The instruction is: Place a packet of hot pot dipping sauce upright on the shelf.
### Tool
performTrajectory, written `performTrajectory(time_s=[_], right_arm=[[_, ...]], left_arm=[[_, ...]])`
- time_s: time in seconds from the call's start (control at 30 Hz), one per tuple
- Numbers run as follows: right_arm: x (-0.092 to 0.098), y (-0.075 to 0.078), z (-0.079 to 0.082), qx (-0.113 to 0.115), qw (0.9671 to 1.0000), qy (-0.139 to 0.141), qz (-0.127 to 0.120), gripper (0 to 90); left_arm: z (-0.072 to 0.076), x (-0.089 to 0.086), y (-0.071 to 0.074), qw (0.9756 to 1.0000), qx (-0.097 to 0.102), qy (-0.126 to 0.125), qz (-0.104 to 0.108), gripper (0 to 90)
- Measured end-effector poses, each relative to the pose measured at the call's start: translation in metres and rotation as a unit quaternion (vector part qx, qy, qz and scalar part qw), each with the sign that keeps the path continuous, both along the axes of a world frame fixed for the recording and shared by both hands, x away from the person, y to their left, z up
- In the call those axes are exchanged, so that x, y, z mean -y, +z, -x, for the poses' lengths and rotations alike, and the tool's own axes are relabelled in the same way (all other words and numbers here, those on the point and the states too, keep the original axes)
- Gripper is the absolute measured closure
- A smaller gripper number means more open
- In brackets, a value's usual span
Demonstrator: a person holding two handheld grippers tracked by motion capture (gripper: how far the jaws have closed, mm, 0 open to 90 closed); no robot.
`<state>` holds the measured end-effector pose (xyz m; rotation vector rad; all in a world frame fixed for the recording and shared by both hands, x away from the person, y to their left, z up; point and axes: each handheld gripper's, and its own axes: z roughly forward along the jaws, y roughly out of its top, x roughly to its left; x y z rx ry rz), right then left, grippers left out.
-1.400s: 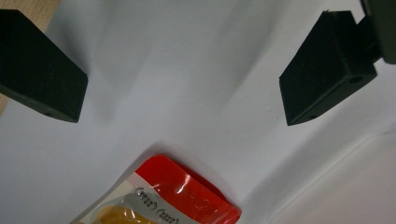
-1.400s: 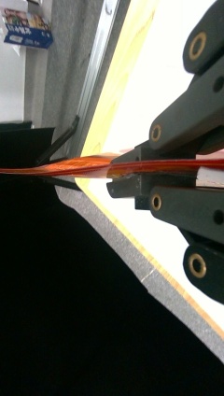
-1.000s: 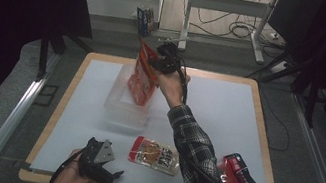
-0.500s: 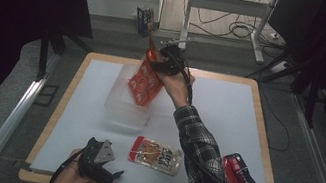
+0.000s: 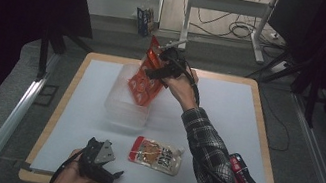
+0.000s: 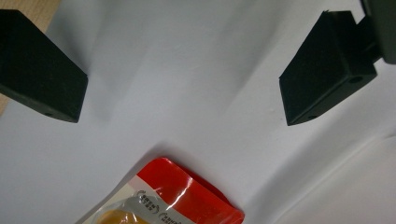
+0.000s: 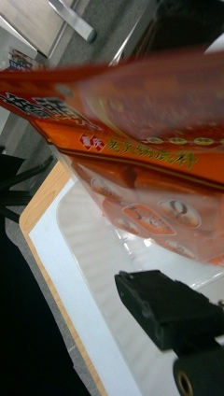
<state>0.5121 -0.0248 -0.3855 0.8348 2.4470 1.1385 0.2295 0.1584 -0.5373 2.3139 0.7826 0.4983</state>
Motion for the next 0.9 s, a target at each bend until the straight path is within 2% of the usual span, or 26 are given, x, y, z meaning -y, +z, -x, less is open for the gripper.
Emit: performTrajectory(time_s=[0.17, 0.37, 0.53, 0.7, 0.9], right_arm=[[0.010, 0.001, 0.004, -0.003, 1.0000, 0.005, -0.004, 1.4], [0.022, -0.002, 0.008, -0.007, 0.9999, 0.008, 0.008, 0.5], [0.035, -0.002, 0.013, -0.015, 0.9999, 0.008, 0.001, 0.4], [0.046, -0.001, 0.020, -0.015, 0.9997, 0.020, -0.005, 0.0], [0.059, -0.006, 0.029, -0.023, 0.9994, 0.025, -0.009, 0.0]], left_arm=[[0.000, 0.000, 0.000, 1.0000, -0.001, 0.000, 0.000, 1.1], [0.000, 0.000, 0.000, 1.0000, -0.001, 0.000, -0.003, 1.1], [0.000, 0.000, 0.000, 1.0000, -0.001, 0.001, -0.002, 1.1], [0.000, -0.001, 0.001, 1.0000, 0.002, 0.001, -0.003, 1.1], [0.001, -0.002, 0.003, 0.9999, 0.006, 0.005, 0.009, 1.4]])
